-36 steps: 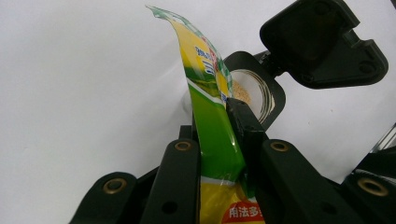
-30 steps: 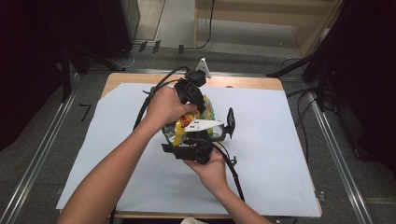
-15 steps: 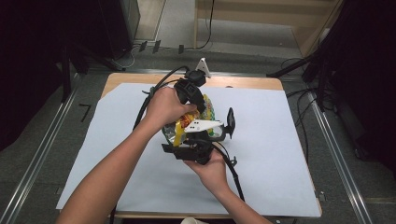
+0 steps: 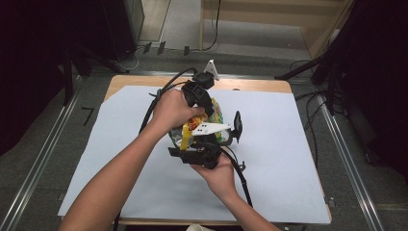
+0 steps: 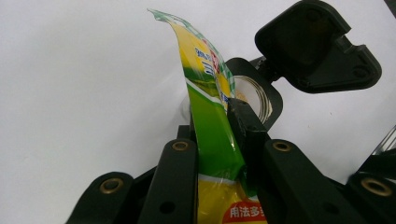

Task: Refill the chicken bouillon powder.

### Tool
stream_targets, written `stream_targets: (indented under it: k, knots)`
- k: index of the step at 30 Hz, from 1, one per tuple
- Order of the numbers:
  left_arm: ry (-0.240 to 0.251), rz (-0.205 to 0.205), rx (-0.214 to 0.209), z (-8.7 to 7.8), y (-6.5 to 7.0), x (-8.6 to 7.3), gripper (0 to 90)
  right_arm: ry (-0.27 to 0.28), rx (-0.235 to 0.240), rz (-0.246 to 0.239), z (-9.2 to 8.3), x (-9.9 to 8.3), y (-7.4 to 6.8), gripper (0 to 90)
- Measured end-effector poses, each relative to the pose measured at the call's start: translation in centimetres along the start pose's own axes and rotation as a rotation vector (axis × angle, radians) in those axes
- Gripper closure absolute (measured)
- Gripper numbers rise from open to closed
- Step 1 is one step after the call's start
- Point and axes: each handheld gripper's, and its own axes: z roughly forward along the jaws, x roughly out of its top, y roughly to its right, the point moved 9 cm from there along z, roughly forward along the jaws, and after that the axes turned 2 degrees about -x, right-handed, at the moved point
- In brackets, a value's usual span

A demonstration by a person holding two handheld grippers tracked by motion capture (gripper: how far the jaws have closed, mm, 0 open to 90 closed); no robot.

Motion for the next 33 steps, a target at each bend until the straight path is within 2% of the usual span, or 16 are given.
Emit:
stream_targets:
  k: [21,26,33]
  knots:
    - [0.003,0.003,-0.006,0.3,0.0,0.3,81.2,-0.005,-0.009,0.002,0.0,-0.1,0.4,61.4]
    - [0.036,0.010,-0.007,0.1,0.3,0.8,81.3,0.000,-0.023,-0.005,-0.2,0.0,0.7,61.5]
    - [0.048,0.020,-0.001,0.2,0.5,1.4,81.3,0.006,-0.042,-0.002,-0.4,0.0,1.5,61.6]
